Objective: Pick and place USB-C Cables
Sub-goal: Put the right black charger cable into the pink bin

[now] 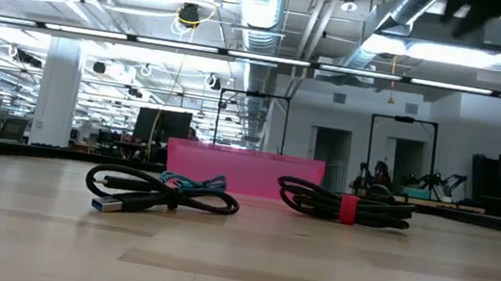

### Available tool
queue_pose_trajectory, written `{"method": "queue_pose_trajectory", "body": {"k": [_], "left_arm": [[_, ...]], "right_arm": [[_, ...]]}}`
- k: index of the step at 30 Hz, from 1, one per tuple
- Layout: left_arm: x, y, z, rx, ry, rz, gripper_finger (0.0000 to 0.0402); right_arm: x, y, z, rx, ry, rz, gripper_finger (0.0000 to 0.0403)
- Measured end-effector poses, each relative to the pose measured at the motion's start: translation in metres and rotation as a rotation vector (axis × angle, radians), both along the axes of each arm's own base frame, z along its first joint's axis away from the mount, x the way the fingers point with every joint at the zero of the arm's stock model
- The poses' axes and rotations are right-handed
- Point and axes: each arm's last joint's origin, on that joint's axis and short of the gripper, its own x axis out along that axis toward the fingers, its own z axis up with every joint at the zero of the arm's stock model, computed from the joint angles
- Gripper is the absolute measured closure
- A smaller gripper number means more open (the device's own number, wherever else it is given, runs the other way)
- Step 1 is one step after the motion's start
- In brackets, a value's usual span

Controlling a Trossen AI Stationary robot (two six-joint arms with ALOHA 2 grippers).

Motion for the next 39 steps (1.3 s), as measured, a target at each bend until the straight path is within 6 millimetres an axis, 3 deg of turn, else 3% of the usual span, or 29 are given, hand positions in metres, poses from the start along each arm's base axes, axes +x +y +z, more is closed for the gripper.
{"method": "queue_pose_trajectory", "body": {"k": [3,8,17,21,26,32,39], "left_arm": [[0.000,0.000,0.008,0.002,-0.005,0.000,0.0187],[0.000,0.000,0.008,0.009,0.009,0.004,0.0187],[0.000,0.000,0.007,0.047,0.035,0.014,0.0187],[0.002,0.001,0.006,0.069,0.050,0.047,0.0187],[0.005,0.002,0.005,0.072,0.060,0.085,0.0187],[0.013,0.000,0.002,0.075,0.088,0.081,0.0187],[0.023,-0.001,-0.002,0.083,0.124,0.076,0.0187]], "right_arm": [[0.009,0.015,-0.022,0.129,0.153,-0.103,0.0177],[0.017,0.053,-0.053,0.246,0.189,-0.168,0.0177],[-0.019,0.122,-0.090,0.366,0.148,-0.546,0.0177],[-0.015,0.135,-0.107,0.440,0.217,-0.537,0.0177],[-0.003,0.142,-0.128,0.354,0.319,-0.580,0.0177],[0.004,0.153,-0.154,0.283,0.559,-0.704,0.0177],[0.019,0.149,-0.178,0.354,0.475,-0.729,0.0177]]}}
